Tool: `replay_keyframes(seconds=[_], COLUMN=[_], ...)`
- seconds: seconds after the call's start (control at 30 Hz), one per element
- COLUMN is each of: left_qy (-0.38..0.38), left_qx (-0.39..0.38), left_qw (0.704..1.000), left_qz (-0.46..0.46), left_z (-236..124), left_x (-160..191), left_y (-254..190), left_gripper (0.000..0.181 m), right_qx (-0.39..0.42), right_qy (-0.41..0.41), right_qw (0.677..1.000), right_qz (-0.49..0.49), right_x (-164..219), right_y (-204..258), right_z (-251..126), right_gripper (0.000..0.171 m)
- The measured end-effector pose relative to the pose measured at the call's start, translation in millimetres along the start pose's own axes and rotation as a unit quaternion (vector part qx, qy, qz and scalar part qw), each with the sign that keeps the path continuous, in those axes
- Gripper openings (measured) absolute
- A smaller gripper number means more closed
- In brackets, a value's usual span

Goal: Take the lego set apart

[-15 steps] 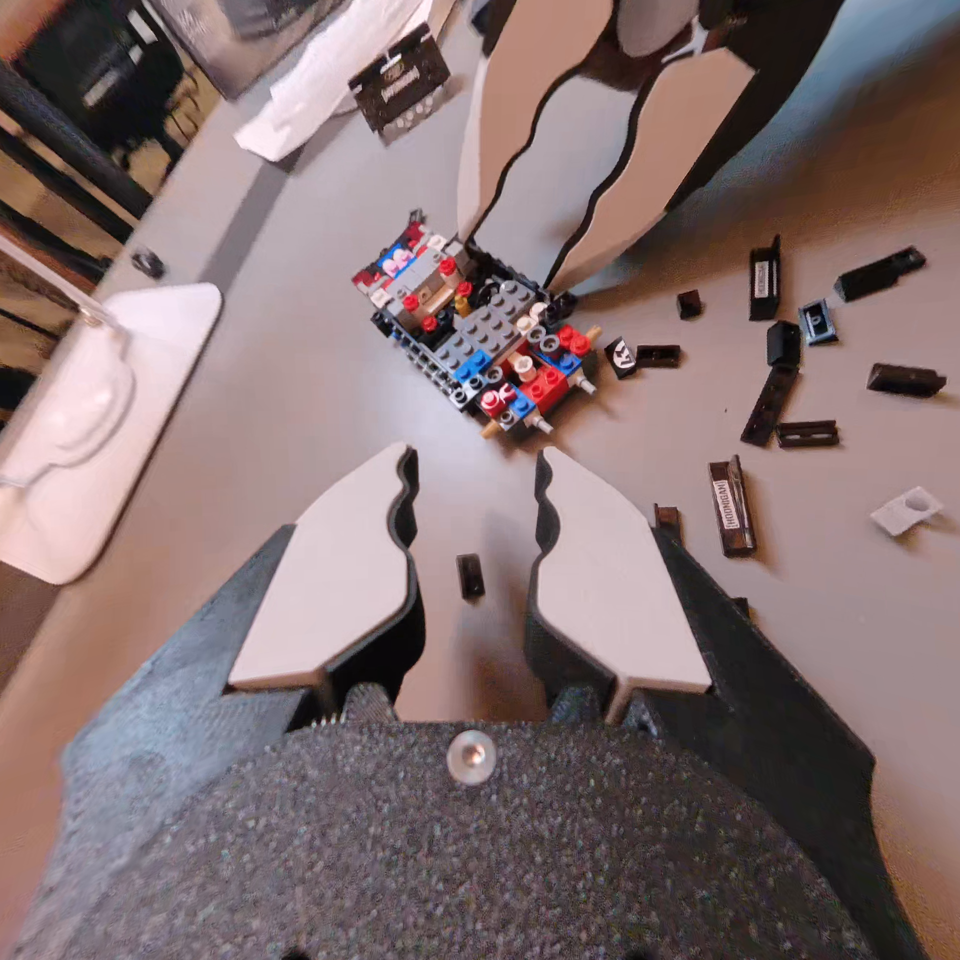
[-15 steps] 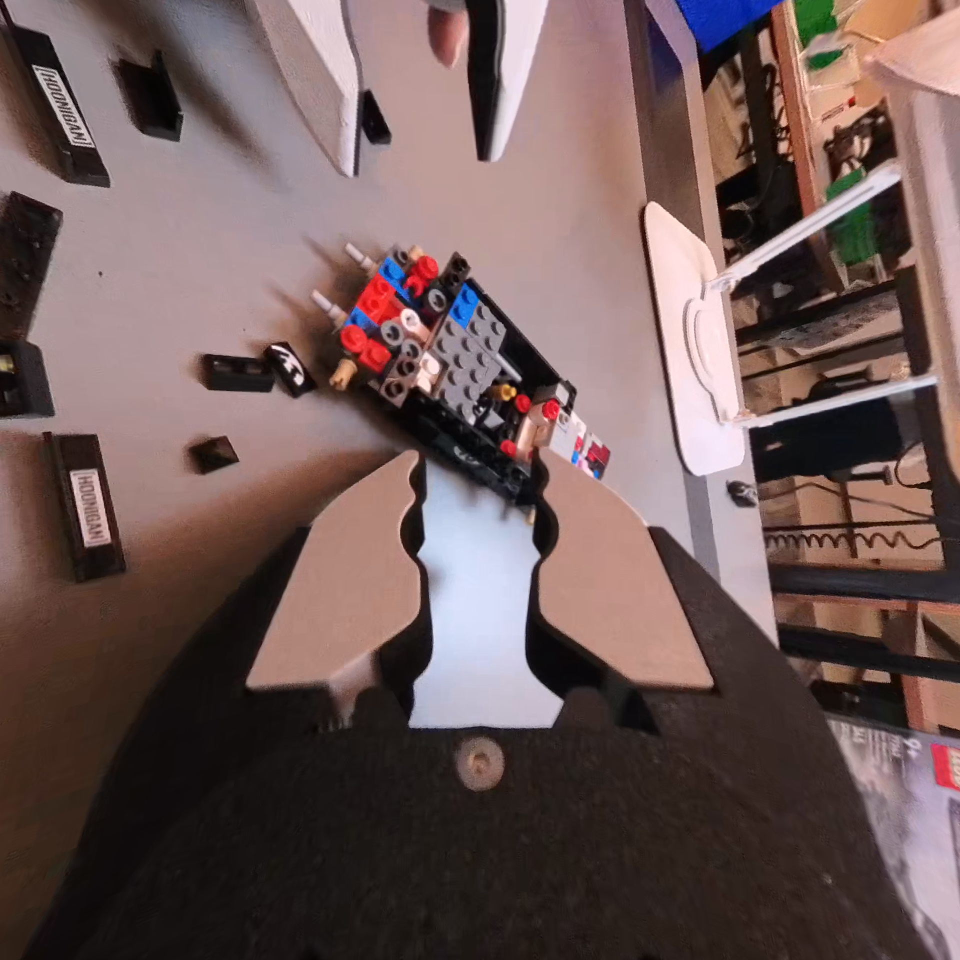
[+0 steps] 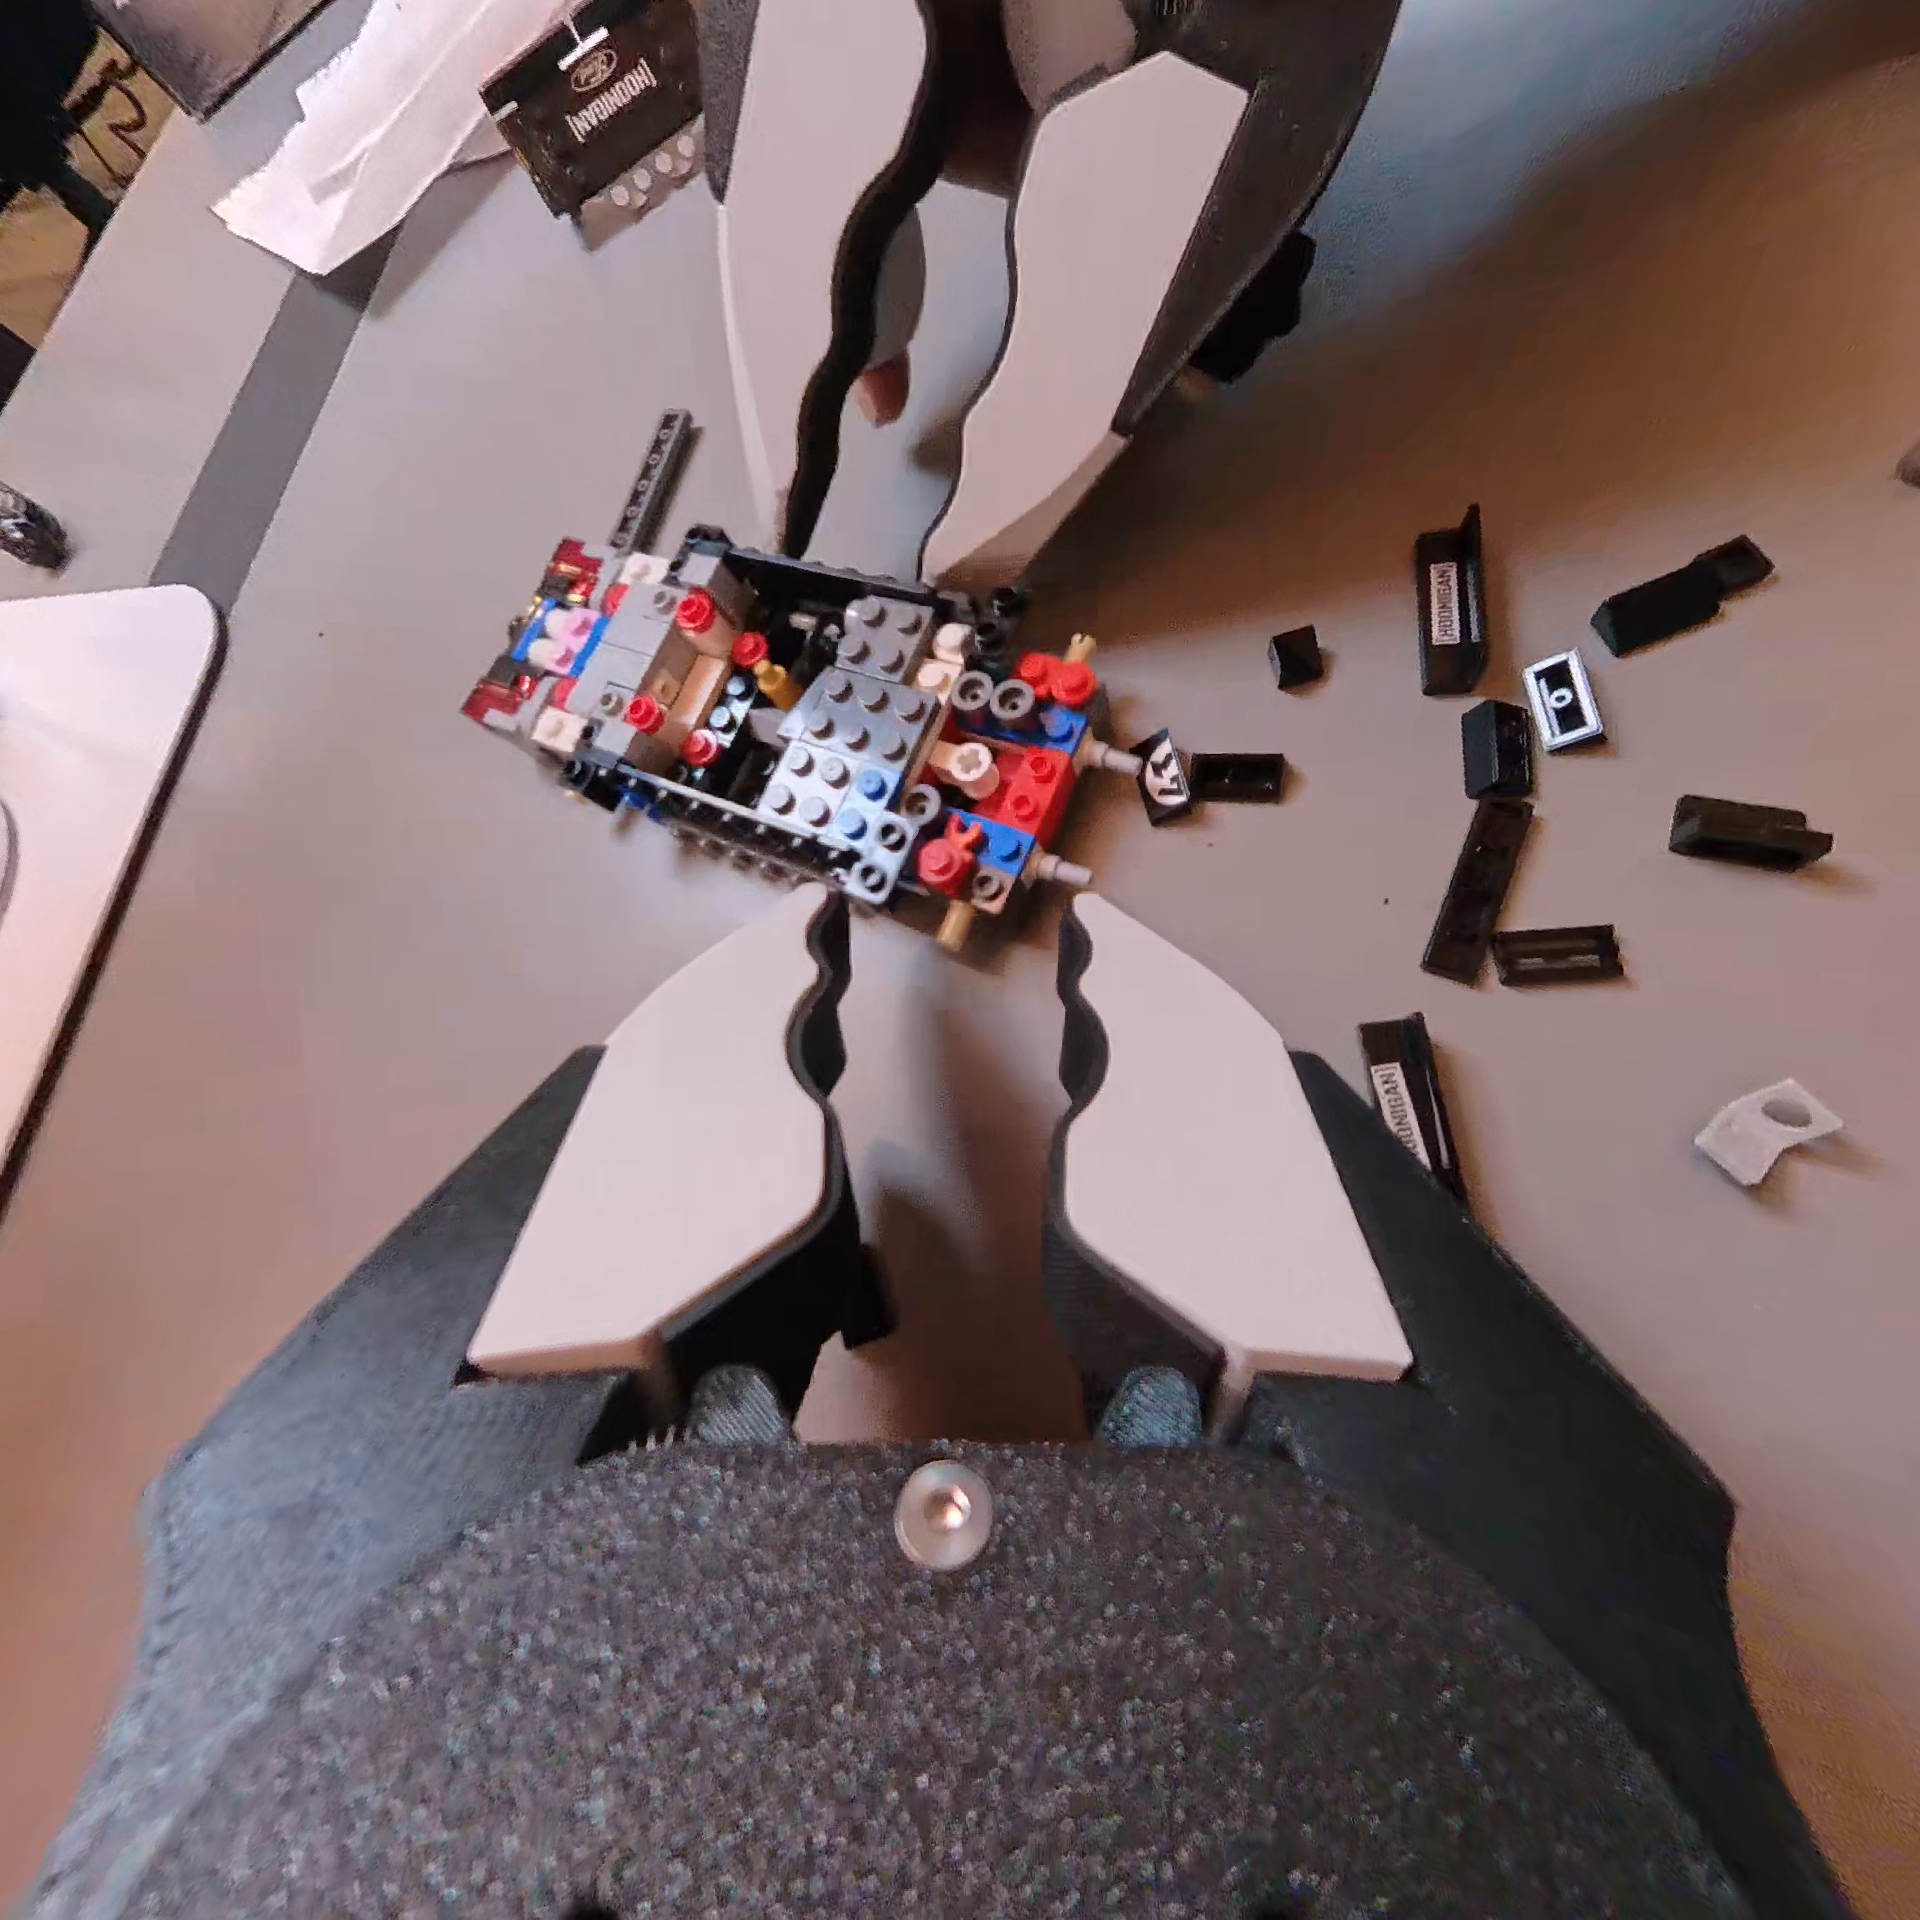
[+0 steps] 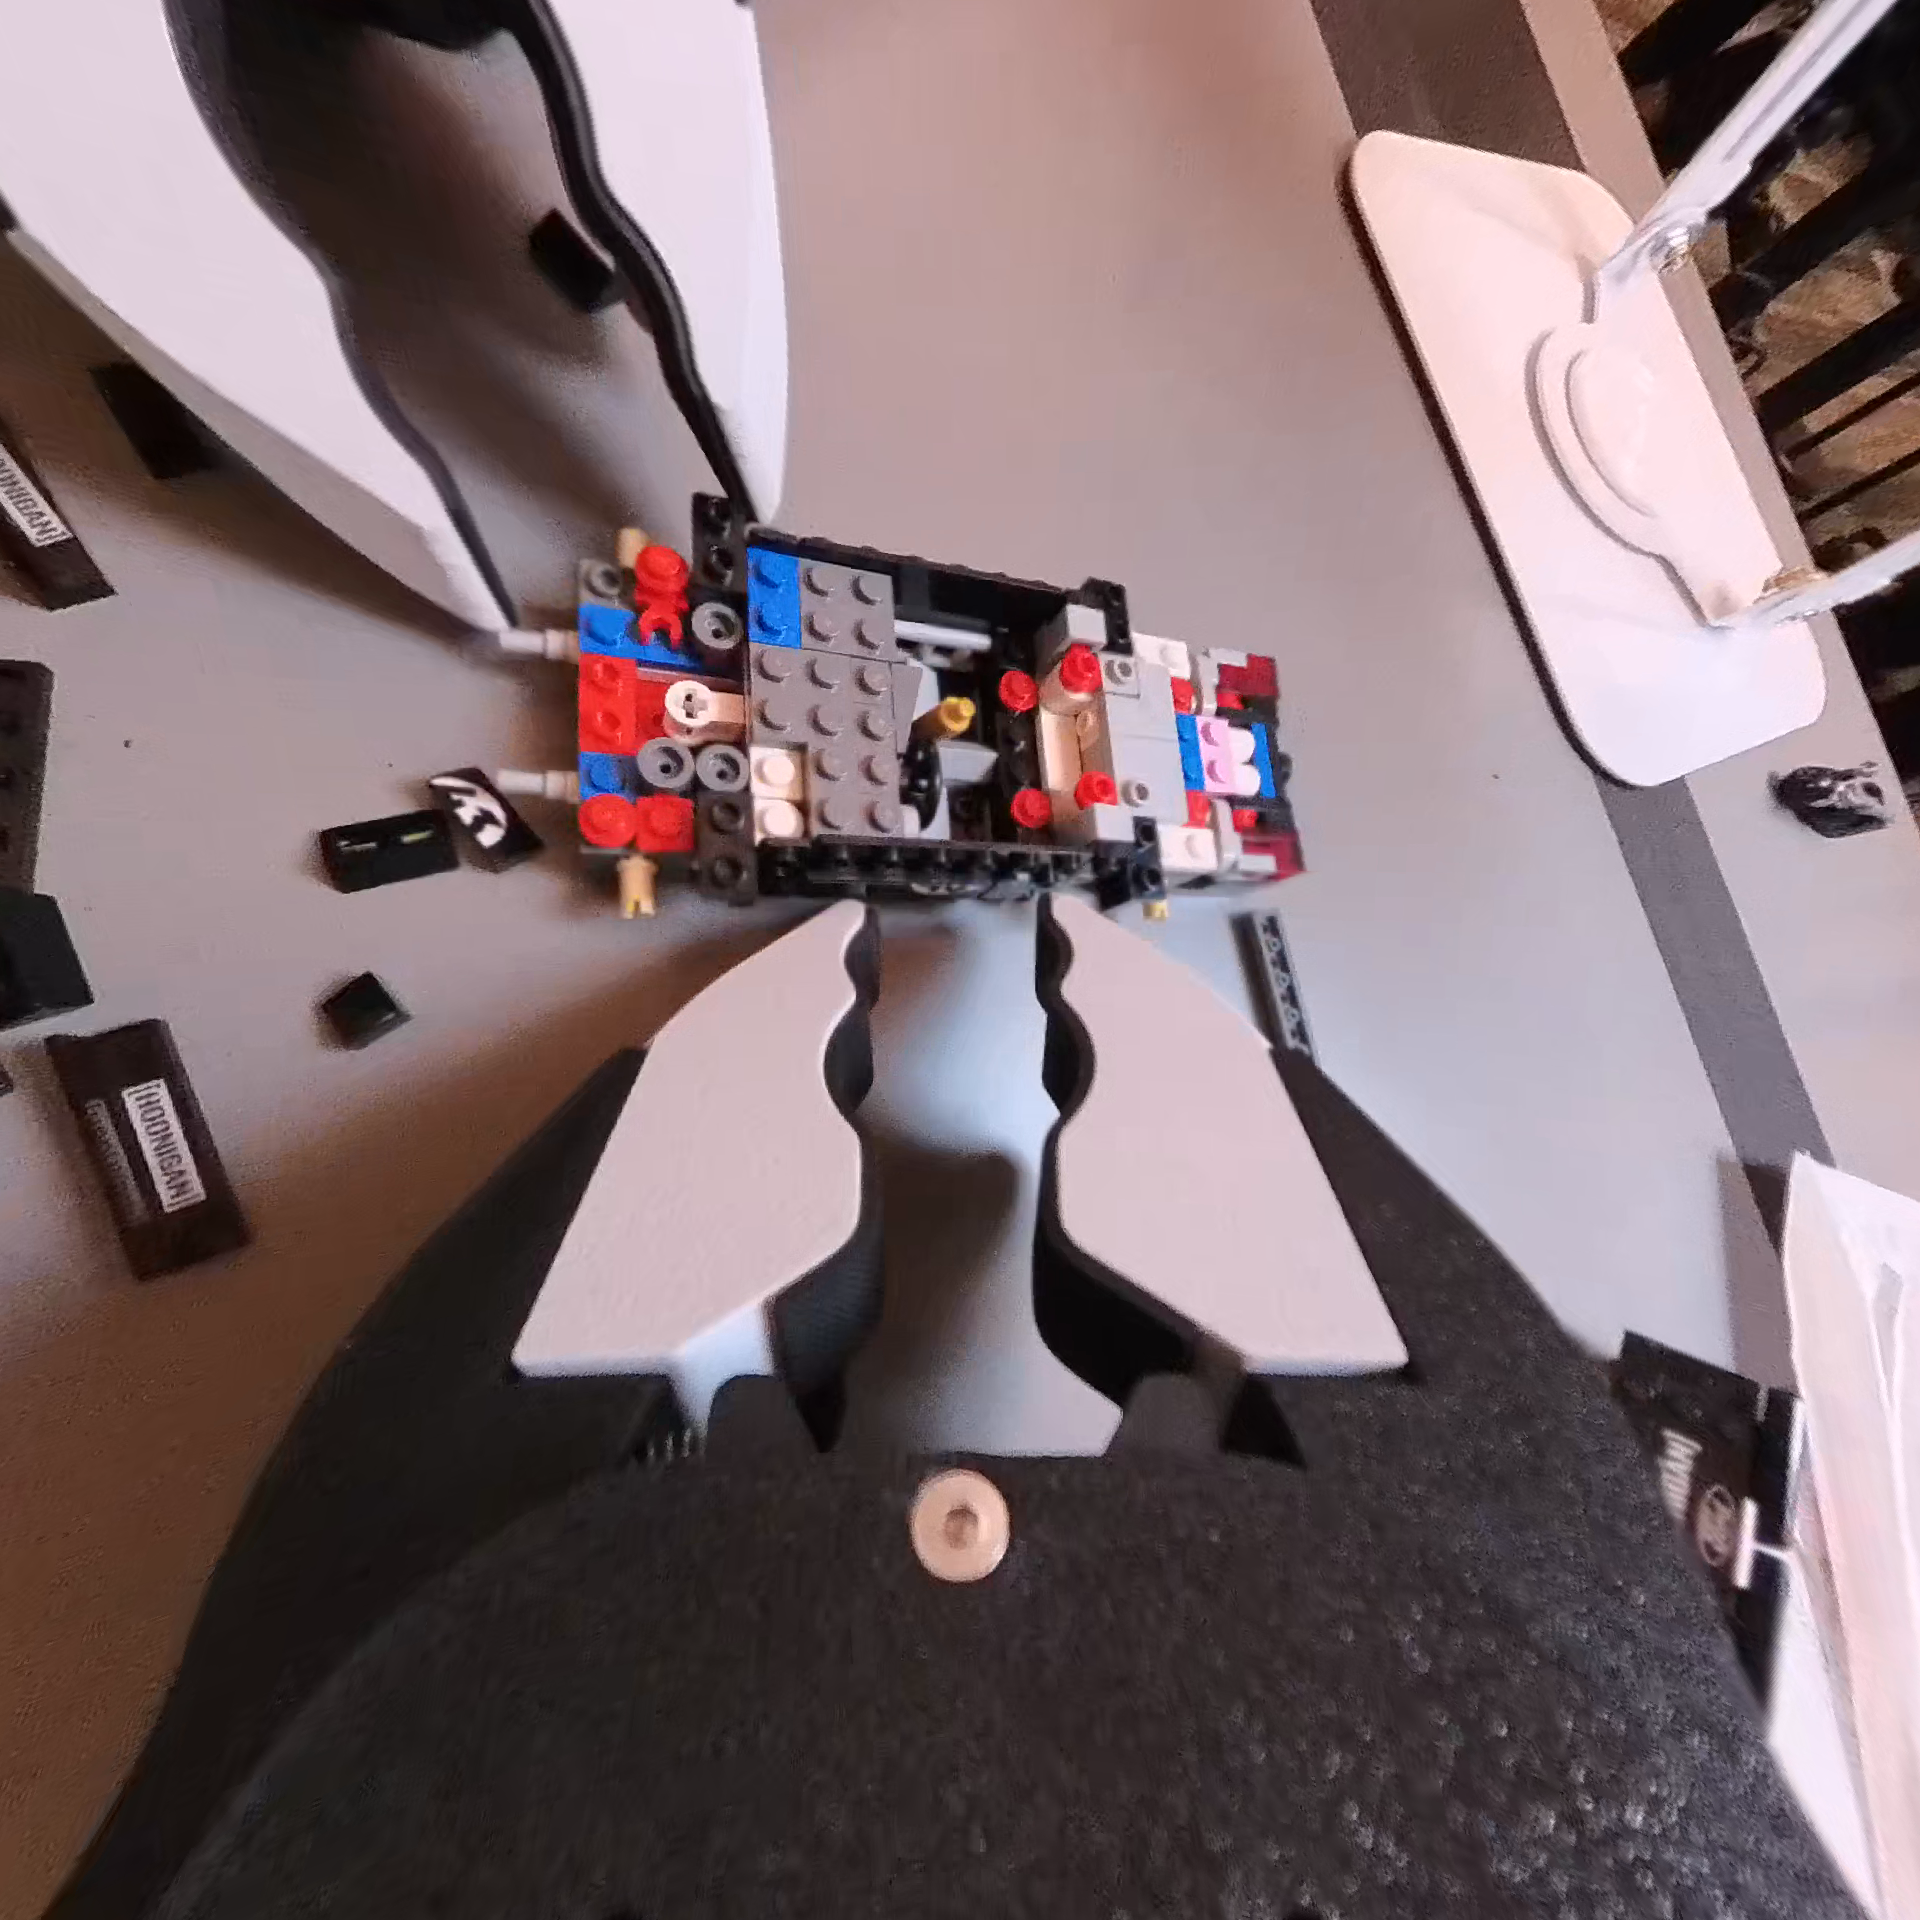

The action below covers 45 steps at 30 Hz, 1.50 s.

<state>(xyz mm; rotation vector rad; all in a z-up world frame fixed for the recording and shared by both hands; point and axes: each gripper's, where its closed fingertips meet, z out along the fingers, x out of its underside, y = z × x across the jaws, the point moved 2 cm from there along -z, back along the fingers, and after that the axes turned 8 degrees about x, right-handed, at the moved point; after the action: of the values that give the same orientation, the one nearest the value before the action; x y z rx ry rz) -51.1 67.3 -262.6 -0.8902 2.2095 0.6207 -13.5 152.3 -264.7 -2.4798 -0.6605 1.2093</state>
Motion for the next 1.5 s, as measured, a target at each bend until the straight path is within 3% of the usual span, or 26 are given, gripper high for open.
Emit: replay_keyframes(seconds=[0.2,0.43,0.57,0.83,1.03,1.2,1.37,1.5], left_qy=[-0.065,-0.191,-0.21,-0.199,-0.194,-0.15,-0.159,-0.164], left_qx=[-0.016,-0.12,-0.18,-0.235,-0.236,-0.297,-0.302,-0.296], left_qw=[0.997,0.97,0.955,0.943,0.932,0.928,0.919,0.916], left_qz=[-0.045,-0.089,-0.107,-0.13,-0.193,-0.165,-0.196,-0.214], left_z=[-16,-58,-79,-103,-113,-120,-107,-101], left_x=[-3,-29,-36,-33,-16,-12,-5,1], left_y=[14,39,37,12,-16,-51,-83,-86], left_gripper=[0.032,0.001,0.0,0.0,0.0,0.0,0.001,0.005], right_qx=[0.036,0.122,0.164,0.174,0.157,0.169,0.18,0.162], right_qy=[-0.048,-0.137,-0.143,-0.119,-0.1,-0.076,-0.066,-0.103], right_qw=[0.995,0.974,0.964,0.96,0.942,0.936,0.939,0.945], right_qz=[0.076,0.133,0.155,0.186,0.279,0.301,0.284,0.263], right_x=[-2,-58,-77,-47,-30,-25,-20,-23], right_y=[-16,-28,-22,8,24,42,68,79], right_z=[-22,-63,-79,-93,-102,-114,-133,-134], right_gripper=[0.028,0.036,0.036,0.026,0.019,0.004,0.0,0.0])
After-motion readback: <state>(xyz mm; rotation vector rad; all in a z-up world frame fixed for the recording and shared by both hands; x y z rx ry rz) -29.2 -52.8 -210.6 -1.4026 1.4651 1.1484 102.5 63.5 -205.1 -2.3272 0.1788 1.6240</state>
